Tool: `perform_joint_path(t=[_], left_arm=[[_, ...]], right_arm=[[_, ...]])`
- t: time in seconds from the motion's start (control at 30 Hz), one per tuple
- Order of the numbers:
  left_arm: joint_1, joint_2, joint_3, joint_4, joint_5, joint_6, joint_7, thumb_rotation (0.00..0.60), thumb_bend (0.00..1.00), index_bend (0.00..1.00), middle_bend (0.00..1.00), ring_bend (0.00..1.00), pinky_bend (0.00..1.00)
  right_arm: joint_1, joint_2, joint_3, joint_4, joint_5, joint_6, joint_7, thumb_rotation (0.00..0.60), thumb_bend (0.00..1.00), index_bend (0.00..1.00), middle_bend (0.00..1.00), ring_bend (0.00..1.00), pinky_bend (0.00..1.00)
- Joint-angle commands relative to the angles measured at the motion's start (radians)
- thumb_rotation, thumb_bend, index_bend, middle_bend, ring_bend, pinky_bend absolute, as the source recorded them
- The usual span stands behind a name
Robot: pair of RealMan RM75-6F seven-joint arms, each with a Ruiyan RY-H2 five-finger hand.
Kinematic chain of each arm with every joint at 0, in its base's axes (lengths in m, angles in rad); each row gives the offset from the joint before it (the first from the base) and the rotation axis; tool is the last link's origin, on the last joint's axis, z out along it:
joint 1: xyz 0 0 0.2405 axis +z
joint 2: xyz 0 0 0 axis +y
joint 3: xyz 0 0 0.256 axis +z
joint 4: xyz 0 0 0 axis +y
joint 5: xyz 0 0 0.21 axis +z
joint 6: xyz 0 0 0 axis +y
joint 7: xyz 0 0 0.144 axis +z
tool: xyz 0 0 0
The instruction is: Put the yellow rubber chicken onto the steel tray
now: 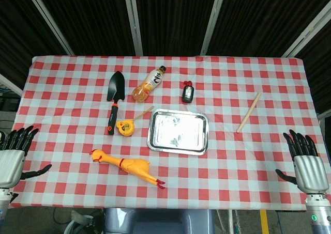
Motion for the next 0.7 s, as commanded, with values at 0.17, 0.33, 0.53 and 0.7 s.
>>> perform_joint_path(t=[0.17,0.33,0.53,0.7], left_arm=[[-0.037,-0.003,0.008,-0.001,0.059,-0.030,0.008,0.600,0.00,0.10,0.09,0.01,0.00],[-0.097,-0.014,0.019,0.002,0.125,-0.094,-0.008,0.600,0.00,0.17,0.18,0.09,0.08],[-0.220,-0.063,0.028,0.031,0.210,-0.235,0.001,0.600,0.01,0.26,0.34,0.25,0.24],[-0.304,-0.107,0.033,0.054,0.207,-0.364,-0.005,0.600,0.01,0.26,0.34,0.26,0.26]], right_arm=[[-0.012,-0.010,-0.007,0.010,-0.007,0.015,0.013,0.600,0.02,0.00,0.00,0.00,0.04],[-0.014,-0.011,-0.008,0.009,-0.021,0.027,0.007,0.600,0.02,0.00,0.00,0.00,0.03],[-0.023,-0.008,-0.011,-0.001,-0.038,0.050,-0.001,0.600,0.02,0.00,0.00,0.00,0.03],[-0.027,-0.011,-0.013,-0.001,-0.038,0.052,0.003,0.600,0.02,0.00,0.00,0.00,0.03]])
